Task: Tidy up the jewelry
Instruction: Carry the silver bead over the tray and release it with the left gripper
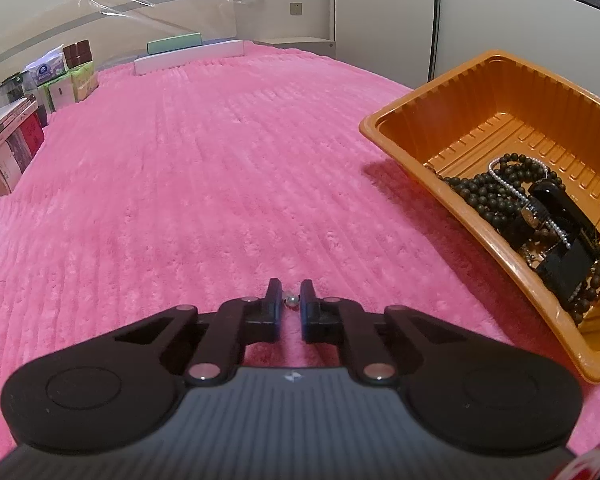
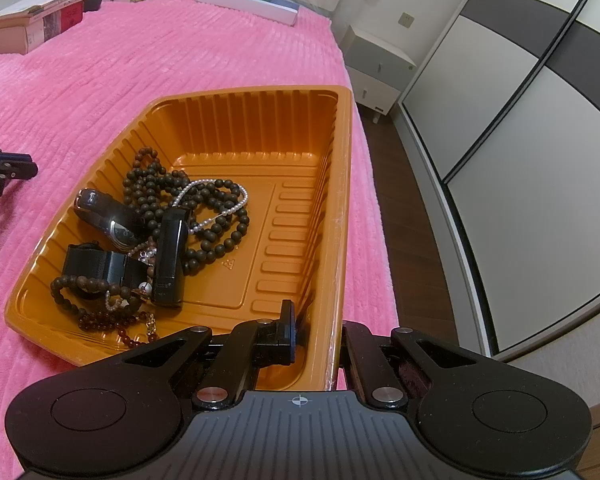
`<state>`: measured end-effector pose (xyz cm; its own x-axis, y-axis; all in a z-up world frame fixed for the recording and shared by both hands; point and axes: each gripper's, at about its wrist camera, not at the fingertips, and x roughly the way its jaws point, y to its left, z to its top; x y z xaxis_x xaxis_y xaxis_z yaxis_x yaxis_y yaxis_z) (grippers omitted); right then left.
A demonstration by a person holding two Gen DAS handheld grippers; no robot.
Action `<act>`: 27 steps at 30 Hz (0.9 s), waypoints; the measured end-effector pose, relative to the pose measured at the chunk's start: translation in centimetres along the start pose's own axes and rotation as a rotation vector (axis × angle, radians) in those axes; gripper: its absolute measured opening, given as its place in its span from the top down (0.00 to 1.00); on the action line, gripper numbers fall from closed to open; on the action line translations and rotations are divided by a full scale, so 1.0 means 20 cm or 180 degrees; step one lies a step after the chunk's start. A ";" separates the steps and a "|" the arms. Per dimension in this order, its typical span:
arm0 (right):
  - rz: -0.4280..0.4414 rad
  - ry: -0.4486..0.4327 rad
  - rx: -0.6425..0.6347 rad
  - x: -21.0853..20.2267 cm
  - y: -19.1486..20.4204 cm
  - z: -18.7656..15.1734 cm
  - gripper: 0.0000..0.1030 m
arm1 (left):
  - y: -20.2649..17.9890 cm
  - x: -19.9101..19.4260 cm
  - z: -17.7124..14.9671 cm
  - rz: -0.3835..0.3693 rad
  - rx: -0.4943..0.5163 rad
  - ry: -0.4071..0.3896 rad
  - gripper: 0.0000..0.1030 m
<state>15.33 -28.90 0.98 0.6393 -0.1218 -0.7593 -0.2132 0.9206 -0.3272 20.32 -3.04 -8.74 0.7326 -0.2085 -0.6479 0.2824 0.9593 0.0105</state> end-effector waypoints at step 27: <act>0.0177 -0.0084 0.0013 0.01 -0.05 -0.03 0.95 | -0.61 -0.38 0.29 -0.0941 0.0492 -0.0486 0.93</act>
<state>15.19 -30.19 0.78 0.6460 -0.0607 -0.7610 -0.2458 0.9272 -0.2826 14.90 -14.26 0.36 0.6861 -0.5098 -0.5191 0.5774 0.8156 -0.0378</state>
